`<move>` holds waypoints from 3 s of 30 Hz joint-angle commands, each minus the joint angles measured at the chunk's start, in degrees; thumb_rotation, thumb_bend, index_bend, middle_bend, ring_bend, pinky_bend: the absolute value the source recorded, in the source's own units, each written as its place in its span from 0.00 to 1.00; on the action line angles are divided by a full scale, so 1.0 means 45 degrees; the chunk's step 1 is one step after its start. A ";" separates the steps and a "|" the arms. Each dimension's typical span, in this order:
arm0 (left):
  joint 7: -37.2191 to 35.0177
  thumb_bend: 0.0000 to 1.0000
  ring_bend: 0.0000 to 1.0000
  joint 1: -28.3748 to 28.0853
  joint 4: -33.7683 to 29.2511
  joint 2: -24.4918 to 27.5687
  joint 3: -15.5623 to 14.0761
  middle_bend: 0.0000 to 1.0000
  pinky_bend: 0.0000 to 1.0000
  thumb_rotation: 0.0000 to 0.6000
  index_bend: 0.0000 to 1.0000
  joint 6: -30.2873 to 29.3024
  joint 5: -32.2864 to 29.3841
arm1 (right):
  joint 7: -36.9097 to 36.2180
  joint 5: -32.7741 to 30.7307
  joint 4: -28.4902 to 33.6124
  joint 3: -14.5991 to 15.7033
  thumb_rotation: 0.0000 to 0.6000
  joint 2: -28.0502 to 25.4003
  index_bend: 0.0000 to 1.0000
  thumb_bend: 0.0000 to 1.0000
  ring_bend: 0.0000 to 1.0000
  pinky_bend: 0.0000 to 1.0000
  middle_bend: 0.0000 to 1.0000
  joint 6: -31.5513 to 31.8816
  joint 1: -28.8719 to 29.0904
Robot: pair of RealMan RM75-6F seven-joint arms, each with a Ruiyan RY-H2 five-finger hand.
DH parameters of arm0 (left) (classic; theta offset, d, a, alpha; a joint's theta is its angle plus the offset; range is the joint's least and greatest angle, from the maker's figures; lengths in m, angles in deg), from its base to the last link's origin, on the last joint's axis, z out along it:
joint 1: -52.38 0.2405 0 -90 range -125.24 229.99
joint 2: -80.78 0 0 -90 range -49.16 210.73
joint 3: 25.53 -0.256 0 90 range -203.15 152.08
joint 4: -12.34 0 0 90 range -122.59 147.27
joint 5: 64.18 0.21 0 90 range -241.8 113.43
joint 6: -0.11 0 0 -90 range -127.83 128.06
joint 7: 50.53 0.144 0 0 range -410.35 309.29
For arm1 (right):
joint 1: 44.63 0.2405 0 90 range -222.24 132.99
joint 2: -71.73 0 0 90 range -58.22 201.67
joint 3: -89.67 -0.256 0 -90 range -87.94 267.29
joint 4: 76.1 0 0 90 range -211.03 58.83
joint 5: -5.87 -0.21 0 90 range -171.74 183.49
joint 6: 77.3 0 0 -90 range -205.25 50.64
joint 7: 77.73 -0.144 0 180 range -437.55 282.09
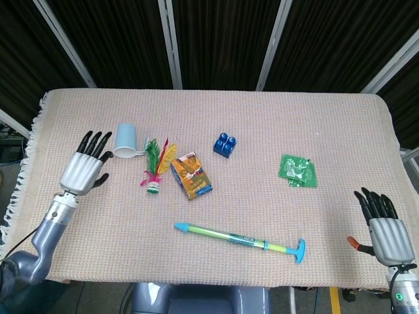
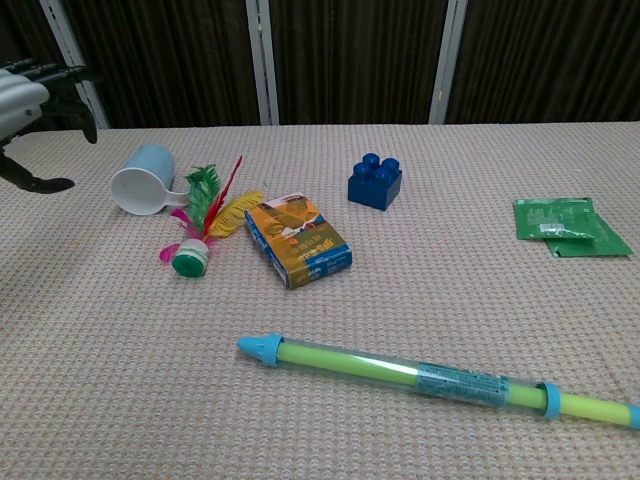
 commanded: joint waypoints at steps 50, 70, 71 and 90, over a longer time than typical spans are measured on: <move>-0.2765 0.25 0.00 -0.5232 1.1191 -0.6940 -0.1070 0.00 0.00 1.00 0.32 0.4124 -0.0579 | 0.0964 -0.0559 0.0255 -0.0266 1.00 0.0198 0.00 0.11 0.00 0.00 0.00 -0.0284 0.0144; -0.4168 0.50 0.00 -0.4802 1.1031 -0.6532 -0.1554 0.00 0.00 1.00 0.69 0.2197 -0.0263 | 0.1276 -0.0553 0.0267 -0.0227 1.00 0.0348 0.00 0.11 0.00 0.00 0.00 -0.0396 0.0268; -0.4300 0.50 0.00 -0.4718 1.0786 -0.6389 -0.1581 0.00 0.00 1.00 0.69 0.1831 -0.0205 | 0.1293 -0.0530 0.0279 -0.0211 1.00 0.0356 0.00 0.11 0.00 0.00 0.00 -0.0384 0.0262; -0.2731 0.44 0.00 -0.3456 0.0937 -0.1843 -0.2613 0.00 0.00 1.00 0.57 -0.1709 0.1554 | 0.1391 -0.0229 0.0466 -0.0113 1.00 0.0319 0.00 0.11 0.00 0.00 0.00 0.0064 0.0073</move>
